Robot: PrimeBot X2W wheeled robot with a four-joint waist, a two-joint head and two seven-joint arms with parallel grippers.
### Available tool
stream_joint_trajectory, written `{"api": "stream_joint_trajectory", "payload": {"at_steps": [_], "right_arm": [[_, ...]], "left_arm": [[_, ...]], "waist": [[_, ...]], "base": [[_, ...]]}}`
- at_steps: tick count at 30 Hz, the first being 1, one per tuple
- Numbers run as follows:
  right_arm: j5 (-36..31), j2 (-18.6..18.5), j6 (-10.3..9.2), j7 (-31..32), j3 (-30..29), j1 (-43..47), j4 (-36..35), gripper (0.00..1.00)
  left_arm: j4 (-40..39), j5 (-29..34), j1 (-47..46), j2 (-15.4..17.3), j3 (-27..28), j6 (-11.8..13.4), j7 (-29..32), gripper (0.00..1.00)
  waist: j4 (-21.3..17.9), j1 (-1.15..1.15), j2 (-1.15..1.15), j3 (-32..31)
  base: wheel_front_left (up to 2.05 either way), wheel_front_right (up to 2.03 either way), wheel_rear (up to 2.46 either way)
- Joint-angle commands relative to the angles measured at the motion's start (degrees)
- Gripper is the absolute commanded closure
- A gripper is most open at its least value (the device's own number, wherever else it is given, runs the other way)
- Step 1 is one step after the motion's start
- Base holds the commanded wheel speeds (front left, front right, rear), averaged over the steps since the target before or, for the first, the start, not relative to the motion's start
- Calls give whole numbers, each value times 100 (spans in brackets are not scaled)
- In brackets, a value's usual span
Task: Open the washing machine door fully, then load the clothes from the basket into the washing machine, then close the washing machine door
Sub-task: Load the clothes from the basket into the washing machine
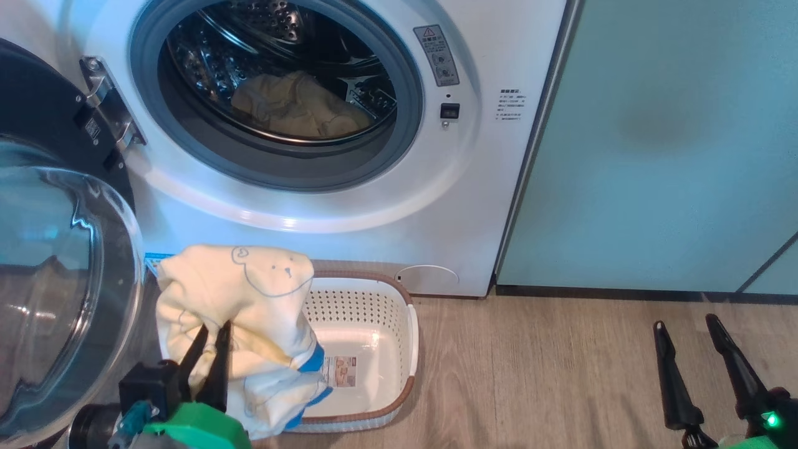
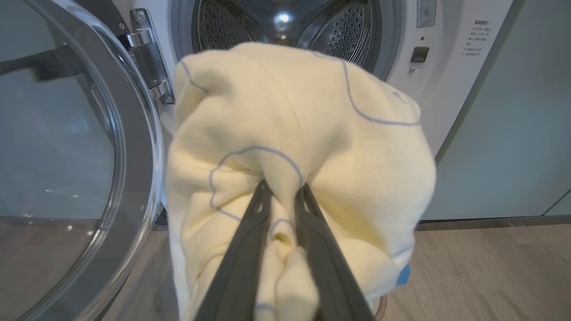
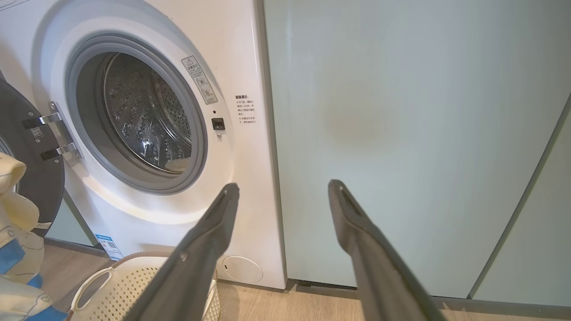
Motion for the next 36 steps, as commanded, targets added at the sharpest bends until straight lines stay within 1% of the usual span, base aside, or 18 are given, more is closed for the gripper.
{"api": "stream_joint_trajectory", "payload": {"at_steps": [1,10,19,27,33,36], "right_arm": [[8,-66,-16,-31,138,-174,-157,0],[8,-66,-16,-31,159,-208,-151,0],[32,-66,-16,-31,257,-350,-217,0],[105,-66,-16,-31,289,-631,-372,0],[234,-66,-16,-31,366,-925,-449,0],[323,-66,-16,-31,437,-1109,-499,0]], "left_arm": [[-190,-24,-317,158,283,18,-17,100],[-132,-49,-455,179,246,-19,1,100],[179,-161,-958,127,173,-205,20,100],[870,-293,-1937,115,158,-507,73,100],[1613,-366,-2985,205,213,-785,119,100],[1976,-409,-3522,305,269,-903,217,100]], "waist": [[-3,0,0,2],[-36,0,0,47],[-151,0,0,339],[-334,0,0,992],[-480,0,0,1574],[-596,0,0,1888]], "base": [[0,0,0],[0,0,0],[0,0,0],[0,0,0],[0,0,0],[0,0,0]]}}
